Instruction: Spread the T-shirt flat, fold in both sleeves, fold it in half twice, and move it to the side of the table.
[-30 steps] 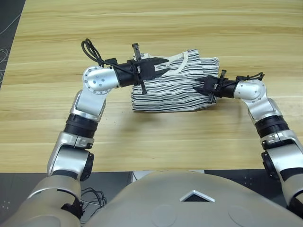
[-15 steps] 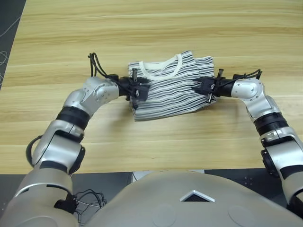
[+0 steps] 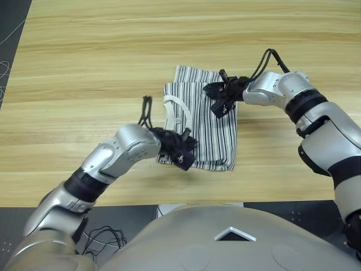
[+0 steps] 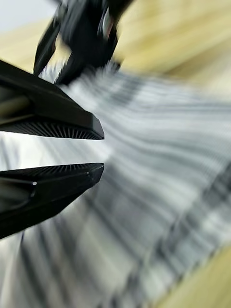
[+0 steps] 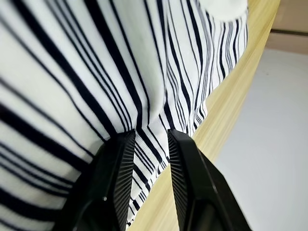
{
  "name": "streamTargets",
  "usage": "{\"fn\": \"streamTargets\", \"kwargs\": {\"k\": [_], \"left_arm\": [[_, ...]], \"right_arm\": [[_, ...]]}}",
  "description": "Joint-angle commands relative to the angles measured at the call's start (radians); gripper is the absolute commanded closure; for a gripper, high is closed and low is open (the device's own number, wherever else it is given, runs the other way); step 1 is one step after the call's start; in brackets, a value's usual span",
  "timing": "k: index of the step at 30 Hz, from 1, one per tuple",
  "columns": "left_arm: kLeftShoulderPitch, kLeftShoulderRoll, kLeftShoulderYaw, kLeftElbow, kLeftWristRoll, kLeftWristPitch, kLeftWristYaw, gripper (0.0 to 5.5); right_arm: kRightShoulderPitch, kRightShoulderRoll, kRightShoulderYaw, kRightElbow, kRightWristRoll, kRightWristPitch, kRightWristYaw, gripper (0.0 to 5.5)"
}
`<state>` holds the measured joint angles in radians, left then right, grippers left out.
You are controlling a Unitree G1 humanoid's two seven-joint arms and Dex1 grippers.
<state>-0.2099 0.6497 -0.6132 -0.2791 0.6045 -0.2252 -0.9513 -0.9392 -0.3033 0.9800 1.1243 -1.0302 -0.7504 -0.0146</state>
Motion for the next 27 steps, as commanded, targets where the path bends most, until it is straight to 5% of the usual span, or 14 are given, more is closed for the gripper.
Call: {"fn": "streamTargets", "kwargs": {"k": [1, 9, 14, 20, 24, 27], "left_arm": [[-0.085, -0.094, -0.015, -0.021, 0.008, 0.076, -0.044, 4.60], [0.017, 0.059, 0.048, -0.034, 0.022, 0.059, -0.046, 4.60], [0.137, 0.051, 0.144, -0.296, -0.260, 0.083, -0.041, 4.60], [0.185, 0.050, 0.339, -0.347, -0.552, 0.108, 0.006, 4.60], [0.343, 0.203, 0.471, -0.173, -0.469, -0.086, 0.023, 4.60], [0.456, 0.306, 0.578, -0.045, -0.520, -0.175, -0.012, 4.13]], "right_arm": [[0.036, 0.066, 0.107, 0.100, -0.111, 0.005, -0.078, 4.26], [-0.019, -0.005, 0.183, 0.092, -0.167, -0.047, -0.240, 4.26], [-0.085, -0.125, 0.133, -0.042, -0.123, -0.173, -0.305, 4.26], [-0.050, -0.233, -0.041, -0.137, 0.086, -0.317, -0.148, 4.26], [0.091, -0.333, -0.155, -0.156, 0.550, -0.431, 0.200, 4.26], [0.271, -0.517, -0.133, -0.392, 0.898, -0.368, 0.465, 4.26]]}}
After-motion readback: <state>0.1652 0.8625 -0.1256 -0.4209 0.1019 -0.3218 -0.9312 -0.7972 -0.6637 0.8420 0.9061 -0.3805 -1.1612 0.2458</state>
